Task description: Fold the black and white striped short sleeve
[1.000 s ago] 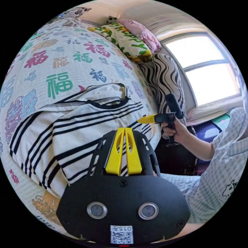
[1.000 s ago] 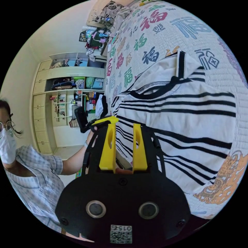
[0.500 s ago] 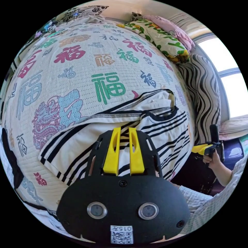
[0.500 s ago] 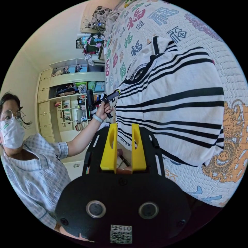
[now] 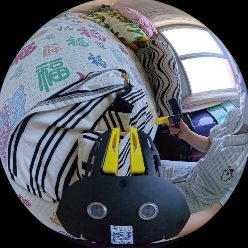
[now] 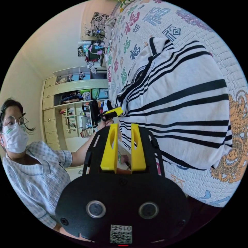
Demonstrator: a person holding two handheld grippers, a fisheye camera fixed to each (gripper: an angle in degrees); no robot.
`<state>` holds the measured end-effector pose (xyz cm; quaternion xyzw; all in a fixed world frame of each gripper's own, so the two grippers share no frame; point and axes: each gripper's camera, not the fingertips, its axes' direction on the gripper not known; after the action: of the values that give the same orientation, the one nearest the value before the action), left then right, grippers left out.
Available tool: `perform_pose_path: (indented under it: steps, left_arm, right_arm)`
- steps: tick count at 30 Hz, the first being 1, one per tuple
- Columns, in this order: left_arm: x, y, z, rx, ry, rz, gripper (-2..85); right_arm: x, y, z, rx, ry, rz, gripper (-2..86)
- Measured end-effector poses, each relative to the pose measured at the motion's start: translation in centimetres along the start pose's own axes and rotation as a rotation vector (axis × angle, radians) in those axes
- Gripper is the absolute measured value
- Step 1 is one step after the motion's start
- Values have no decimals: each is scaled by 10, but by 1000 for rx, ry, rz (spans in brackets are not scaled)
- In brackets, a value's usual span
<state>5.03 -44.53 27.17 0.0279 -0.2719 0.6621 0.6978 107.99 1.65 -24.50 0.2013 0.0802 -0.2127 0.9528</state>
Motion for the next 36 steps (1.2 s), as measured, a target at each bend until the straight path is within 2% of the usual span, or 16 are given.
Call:
perform_pose_path:
  steps: [3, 6, 9, 17, 20, 23, 27, 32, 36]
  left_arm:
    - [18, 6, 40, -8, 9, -9, 3]
    - [32, 10, 67, 20, -56, -17, -2]
    - [25, 12, 81, 66, 5, -80, -4]
    - [46, -4, 113, 3, 55, -32, 18]
    - [75, -23, 103, 5, 67, 45, 59]
    - [110, -60, 112, -40, -59, 140, 78]
    - [161, -129, 181, -205, -158, 378, 87]
    - [224, -192, 278, -356, -135, 547, 123]
    - [287, -203, 350, -484, -289, 729, 130]
  right_arm:
    - [7, -1, 13, 1, 14, 10, 100]
    - [13, -1, 31, -12, 63, 9, 105]
    - [23, -3, 48, -17, 159, 16, 103]
    - [24, 9, 63, -20, 222, -68, 17]
    - [26, 40, 41, -16, 254, -80, 10]
    - [41, 84, 14, 2, 245, -4, 7]
    - [59, 144, -17, 29, 231, 95, 6]
    - [74, 195, -42, 66, 228, 165, 5]
    - [84, 225, -51, 85, 187, 182, 6]
